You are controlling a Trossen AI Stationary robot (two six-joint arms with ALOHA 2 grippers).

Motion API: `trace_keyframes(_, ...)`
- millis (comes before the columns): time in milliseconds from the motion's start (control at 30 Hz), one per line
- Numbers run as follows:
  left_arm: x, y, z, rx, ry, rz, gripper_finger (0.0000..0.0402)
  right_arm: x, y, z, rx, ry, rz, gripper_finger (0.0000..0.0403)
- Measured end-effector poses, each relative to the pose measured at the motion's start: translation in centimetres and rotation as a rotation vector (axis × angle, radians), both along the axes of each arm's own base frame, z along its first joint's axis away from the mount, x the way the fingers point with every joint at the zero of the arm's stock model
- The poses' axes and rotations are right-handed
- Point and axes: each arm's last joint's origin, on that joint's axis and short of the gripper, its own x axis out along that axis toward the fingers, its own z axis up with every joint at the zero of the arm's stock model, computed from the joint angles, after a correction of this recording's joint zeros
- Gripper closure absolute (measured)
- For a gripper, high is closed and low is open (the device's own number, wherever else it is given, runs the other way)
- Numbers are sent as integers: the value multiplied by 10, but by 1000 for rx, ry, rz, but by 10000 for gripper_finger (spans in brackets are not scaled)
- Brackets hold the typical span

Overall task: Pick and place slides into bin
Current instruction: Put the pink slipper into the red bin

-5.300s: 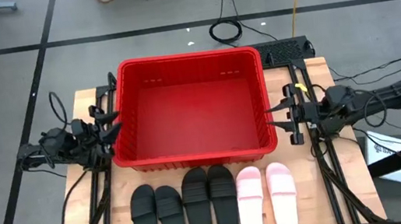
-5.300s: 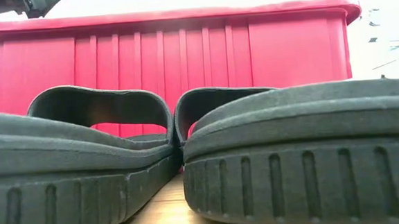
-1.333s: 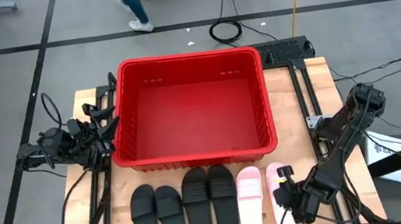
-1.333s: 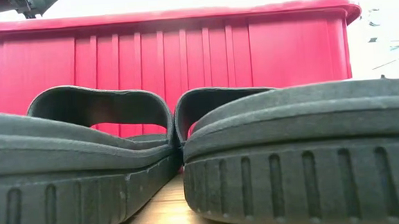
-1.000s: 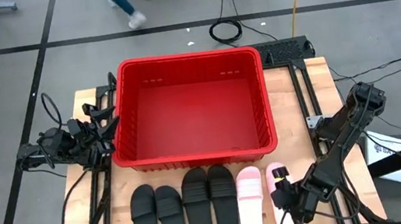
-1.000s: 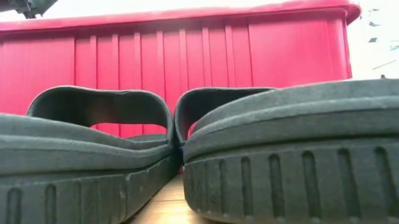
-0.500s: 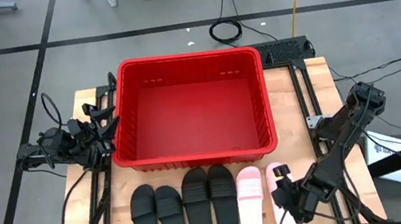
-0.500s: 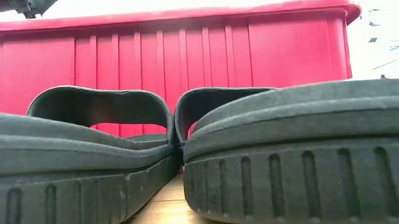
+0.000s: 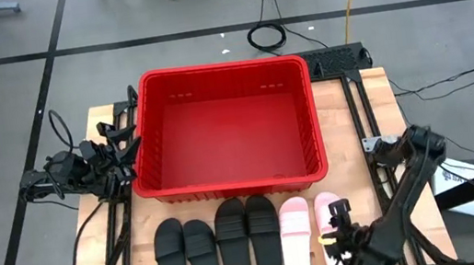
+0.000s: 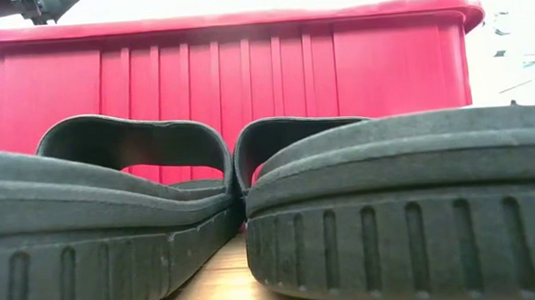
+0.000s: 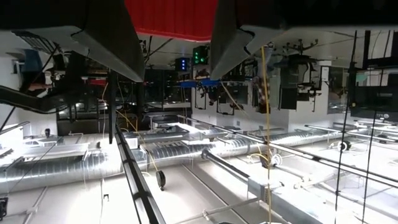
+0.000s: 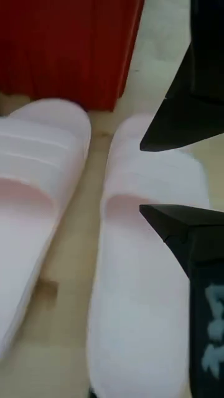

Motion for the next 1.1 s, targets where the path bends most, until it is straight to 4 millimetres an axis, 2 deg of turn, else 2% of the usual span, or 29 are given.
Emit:
trace_keyframes(67,0,0,0,0,4,0,213,-1,3,-1,-5,-34,-10,264)
trace_keyframes(200,0,0,-1,-2,6,-1,213,-8,3,10,-13,-128,-7,264)
trace_keyframes(600,0,0,-1,4,9,3,213,-6,0,39,135,-228,98,264)
trace_keyframes(833,0,0,-1,4,9,3,213,-5,3,39,158,-220,139,264)
trace_keyframes(1100,0,0,-1,4,10,4,213,3,15,42,276,-313,133,264)
